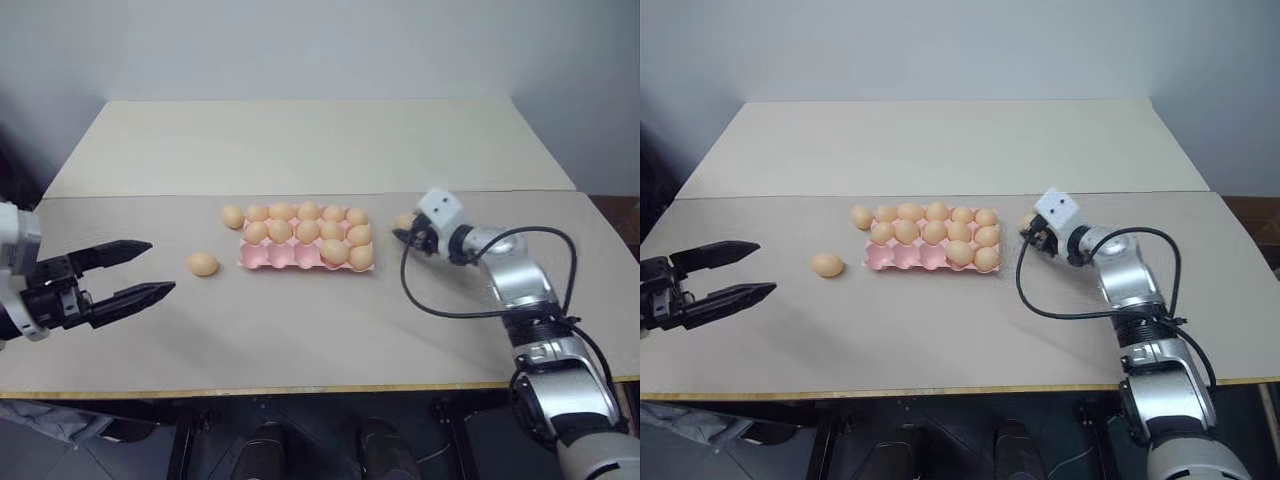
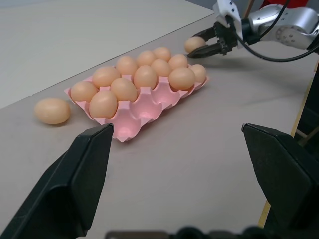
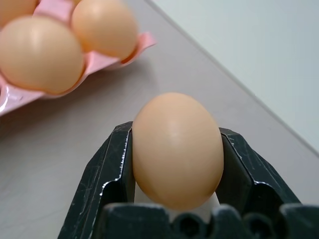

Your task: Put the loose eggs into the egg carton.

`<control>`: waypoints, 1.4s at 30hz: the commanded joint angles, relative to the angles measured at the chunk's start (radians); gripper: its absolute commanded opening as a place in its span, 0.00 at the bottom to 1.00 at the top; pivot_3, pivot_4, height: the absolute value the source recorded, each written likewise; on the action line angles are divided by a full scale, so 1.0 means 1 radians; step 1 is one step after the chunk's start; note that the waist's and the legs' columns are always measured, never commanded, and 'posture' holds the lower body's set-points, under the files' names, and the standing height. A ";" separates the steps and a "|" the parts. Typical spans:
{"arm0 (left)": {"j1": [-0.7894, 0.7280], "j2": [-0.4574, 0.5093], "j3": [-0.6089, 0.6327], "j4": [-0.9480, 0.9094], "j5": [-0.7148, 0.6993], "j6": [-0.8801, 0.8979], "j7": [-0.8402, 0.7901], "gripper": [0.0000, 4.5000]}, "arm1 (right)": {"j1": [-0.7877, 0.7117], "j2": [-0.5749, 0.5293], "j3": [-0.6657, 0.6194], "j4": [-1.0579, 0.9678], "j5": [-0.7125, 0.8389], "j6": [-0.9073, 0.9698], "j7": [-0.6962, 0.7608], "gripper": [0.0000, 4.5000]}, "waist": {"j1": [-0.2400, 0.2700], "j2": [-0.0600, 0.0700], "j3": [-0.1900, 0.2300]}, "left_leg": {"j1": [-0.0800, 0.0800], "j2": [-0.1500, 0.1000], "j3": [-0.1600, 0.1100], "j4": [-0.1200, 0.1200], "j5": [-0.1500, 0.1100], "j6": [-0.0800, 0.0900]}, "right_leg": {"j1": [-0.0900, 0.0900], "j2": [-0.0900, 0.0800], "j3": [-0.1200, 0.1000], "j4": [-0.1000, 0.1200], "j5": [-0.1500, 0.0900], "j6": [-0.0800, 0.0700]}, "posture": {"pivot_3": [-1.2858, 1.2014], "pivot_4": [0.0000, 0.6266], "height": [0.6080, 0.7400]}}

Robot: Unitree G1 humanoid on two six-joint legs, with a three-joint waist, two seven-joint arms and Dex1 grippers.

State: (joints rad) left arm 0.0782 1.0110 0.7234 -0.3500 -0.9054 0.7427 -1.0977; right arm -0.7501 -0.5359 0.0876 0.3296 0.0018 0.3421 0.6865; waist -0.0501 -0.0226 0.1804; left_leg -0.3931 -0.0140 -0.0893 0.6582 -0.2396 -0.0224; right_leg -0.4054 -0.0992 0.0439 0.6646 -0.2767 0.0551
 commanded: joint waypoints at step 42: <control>-0.018 -0.009 -0.004 -0.007 0.004 -0.027 0.012 1.00 | -0.082 0.285 0.112 -0.500 0.073 0.314 -0.002 1.00 | -0.016 0.000 0.000 | 0.000 0.008 0.000 -0.001 -0.002 -0.003 | -0.002 0.008 0.000 0.000 0.002 -0.003 | 0.52 0.24 1.00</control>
State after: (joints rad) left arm 0.0731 0.9890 0.7029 -0.3567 -0.9041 0.7377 -1.0807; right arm -0.8242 -0.2277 0.2600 -0.0624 0.0271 0.6092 0.6627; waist -0.0658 -0.0222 0.1807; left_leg -0.3928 -0.0056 -0.0889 0.6575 -0.2411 -0.0250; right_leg -0.4076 -0.0913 0.0436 0.6641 -0.2750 0.0522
